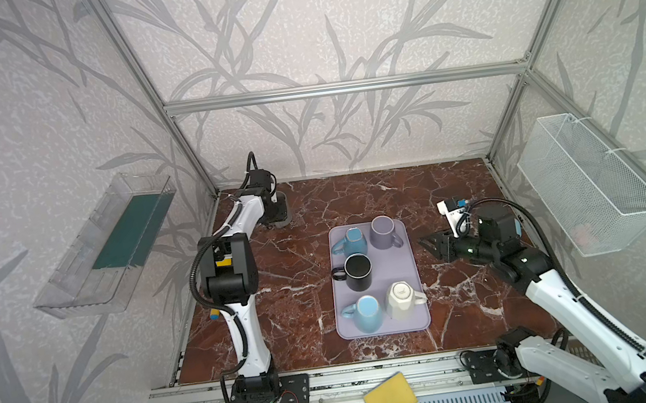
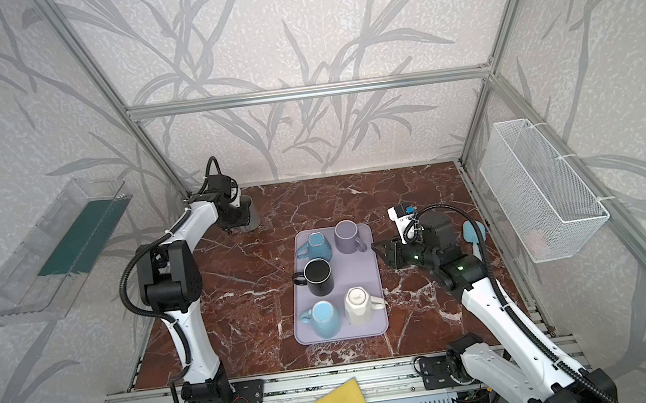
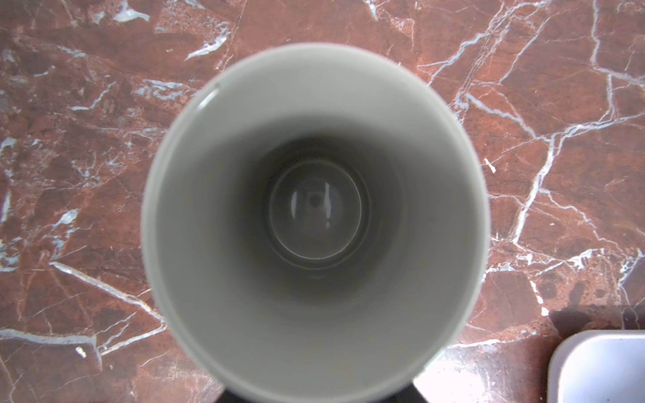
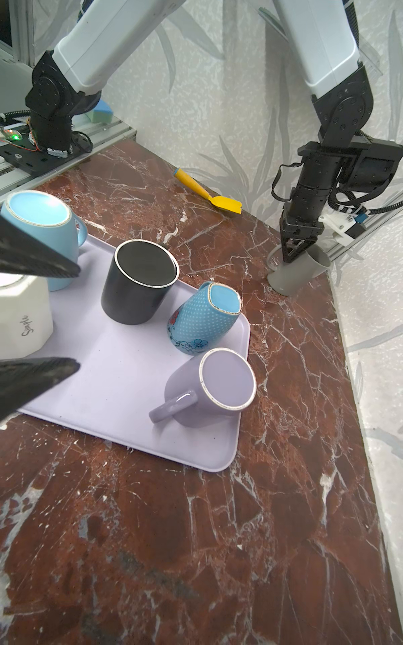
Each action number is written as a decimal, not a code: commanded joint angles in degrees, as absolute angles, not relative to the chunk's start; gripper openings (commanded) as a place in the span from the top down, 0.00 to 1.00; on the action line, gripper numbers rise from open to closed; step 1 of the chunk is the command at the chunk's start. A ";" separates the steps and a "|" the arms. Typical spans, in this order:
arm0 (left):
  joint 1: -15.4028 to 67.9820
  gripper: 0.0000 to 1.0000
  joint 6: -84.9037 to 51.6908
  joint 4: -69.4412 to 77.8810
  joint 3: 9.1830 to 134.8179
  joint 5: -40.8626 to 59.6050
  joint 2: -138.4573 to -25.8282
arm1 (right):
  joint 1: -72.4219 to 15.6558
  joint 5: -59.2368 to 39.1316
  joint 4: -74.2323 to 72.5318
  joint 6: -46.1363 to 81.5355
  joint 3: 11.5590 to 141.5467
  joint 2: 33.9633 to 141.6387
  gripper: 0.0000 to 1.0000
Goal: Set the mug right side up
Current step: 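Lower the grey mug onto the table and release it with the left gripper, then raise the left gripper off the mug while the right gripper moves back over the tray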
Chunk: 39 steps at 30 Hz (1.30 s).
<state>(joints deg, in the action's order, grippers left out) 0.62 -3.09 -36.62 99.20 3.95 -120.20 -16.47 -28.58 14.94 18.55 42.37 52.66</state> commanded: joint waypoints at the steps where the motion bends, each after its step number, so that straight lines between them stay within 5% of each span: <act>1: 0.38 0.52 -2.37 -37.85 100.44 2.64 -118.76 | -16.19 -28.39 15.38 17.93 44.21 51.68 0.61; 24: 2.33 0.43 -9.90 -31.34 82.13 2.16 -97.76 | -16.17 -29.02 15.68 18.03 43.54 50.54 0.63; 39: 15.53 0.43 -20.32 -21.41 57.76 -1.70 -73.81 | -16.26 -29.10 12.21 16.83 40.20 53.06 0.65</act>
<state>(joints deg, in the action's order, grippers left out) 14.44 -17.17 -23.59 59.94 -0.99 -76.12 -16.47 -28.56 13.58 18.15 41.06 52.01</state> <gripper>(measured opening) 0.569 0.354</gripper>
